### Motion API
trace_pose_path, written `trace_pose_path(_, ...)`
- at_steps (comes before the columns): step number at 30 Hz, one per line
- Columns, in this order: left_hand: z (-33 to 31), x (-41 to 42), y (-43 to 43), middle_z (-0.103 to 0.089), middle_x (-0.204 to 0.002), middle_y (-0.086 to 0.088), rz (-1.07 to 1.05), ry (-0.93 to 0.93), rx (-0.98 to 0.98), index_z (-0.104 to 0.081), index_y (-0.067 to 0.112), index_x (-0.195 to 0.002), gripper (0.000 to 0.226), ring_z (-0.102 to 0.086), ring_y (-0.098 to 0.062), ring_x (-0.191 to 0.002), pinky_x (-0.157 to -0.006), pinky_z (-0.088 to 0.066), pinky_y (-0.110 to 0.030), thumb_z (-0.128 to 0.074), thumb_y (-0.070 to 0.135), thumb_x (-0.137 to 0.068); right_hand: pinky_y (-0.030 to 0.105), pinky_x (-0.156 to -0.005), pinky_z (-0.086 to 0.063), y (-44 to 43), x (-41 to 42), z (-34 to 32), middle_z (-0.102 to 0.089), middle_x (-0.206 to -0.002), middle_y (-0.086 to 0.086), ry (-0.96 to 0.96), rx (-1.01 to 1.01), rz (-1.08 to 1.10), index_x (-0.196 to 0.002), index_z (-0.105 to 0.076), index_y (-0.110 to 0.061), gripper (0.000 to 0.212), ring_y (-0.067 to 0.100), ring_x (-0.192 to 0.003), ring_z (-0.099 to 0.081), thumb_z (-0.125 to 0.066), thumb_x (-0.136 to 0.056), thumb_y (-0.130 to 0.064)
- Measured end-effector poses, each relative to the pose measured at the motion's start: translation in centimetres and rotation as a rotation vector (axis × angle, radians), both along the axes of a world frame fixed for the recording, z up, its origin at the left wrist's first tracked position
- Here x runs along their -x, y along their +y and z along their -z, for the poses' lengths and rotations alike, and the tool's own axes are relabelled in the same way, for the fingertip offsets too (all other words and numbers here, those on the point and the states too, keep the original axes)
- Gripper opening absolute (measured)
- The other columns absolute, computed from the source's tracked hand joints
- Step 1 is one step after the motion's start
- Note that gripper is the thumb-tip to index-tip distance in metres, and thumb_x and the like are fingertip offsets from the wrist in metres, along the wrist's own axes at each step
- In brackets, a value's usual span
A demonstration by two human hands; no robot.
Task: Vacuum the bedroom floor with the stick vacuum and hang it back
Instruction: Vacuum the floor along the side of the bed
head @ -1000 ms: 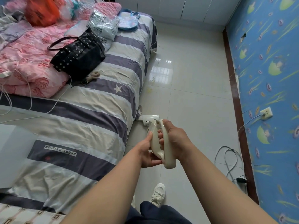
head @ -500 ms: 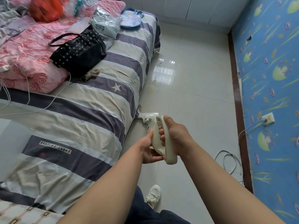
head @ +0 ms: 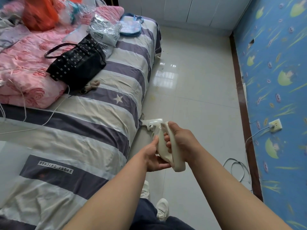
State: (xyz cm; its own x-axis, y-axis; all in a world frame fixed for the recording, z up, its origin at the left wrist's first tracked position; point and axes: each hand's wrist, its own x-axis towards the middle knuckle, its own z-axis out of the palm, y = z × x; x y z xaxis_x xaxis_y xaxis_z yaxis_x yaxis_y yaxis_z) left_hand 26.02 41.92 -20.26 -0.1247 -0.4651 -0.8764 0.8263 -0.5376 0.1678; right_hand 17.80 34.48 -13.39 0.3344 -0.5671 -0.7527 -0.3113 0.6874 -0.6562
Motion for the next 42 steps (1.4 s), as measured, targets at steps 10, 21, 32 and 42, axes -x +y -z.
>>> trace_pose_path(10,0.2,-2.0,-2.9,-0.066,-0.111,-0.01,0.125,0.0,0.085,-0.067,0.014,-0.108,0.06,-0.064,-0.029,-0.107,-0.092,-0.054,-0.048,-0.052,0.068,-0.087,0.02,-0.042,-0.04,-3.0,-1.3,-1.4,-0.054,-0.052,0.002,0.009,-0.017,-0.038,-0.081,-0.063,-0.004,0.042,0.013,-0.039,-0.046,-0.055,-0.099,-0.041)
trace_pose_path(21,0.8,0.7,-5.6,-0.068,-0.094,-0.011,0.135,-0.051,0.094,-0.067,0.013,-0.107,0.061,-0.068,-0.029,-0.092,-0.093,-0.054,-0.05,-0.057,0.069,-0.084,0.02,-0.042,-0.038,-6.0,1.8,-1.8,-0.054,-0.053,0.002,0.065,-0.025,-0.2,-0.076,-0.062,-0.006,0.044,0.013,-0.039,-0.046,-0.056,-0.098,-0.043)
trace_pose_path(32,0.3,9.2,-11.3,-0.067,-0.098,-0.013,-0.07,-0.022,0.064,-0.067,0.014,-0.103,0.065,-0.066,-0.032,-0.096,-0.097,-0.051,-0.05,-0.056,0.074,-0.079,0.023,-0.044,-0.036,-13.0,8.6,-2.6,-0.052,-0.055,0.001,0.106,-0.029,-0.452,-0.079,-0.061,-0.007,0.043,0.013,-0.042,-0.044,-0.055,-0.098,-0.045)
trace_pose_path(42,0.3,16.0,-15.2,-0.06,-0.114,-0.02,-0.343,0.079,0.047,-0.057,0.01,-0.125,0.081,-0.061,-0.038,-0.105,-0.084,-0.054,-0.053,-0.069,0.068,-0.071,0.023,-0.047,-0.039,-18.3,13.5,-2.6,-0.053,-0.056,0.002,0.18,0.047,-0.736,-0.084,-0.065,-0.006,0.043,0.014,-0.043,-0.046,-0.058,-0.095,-0.047)
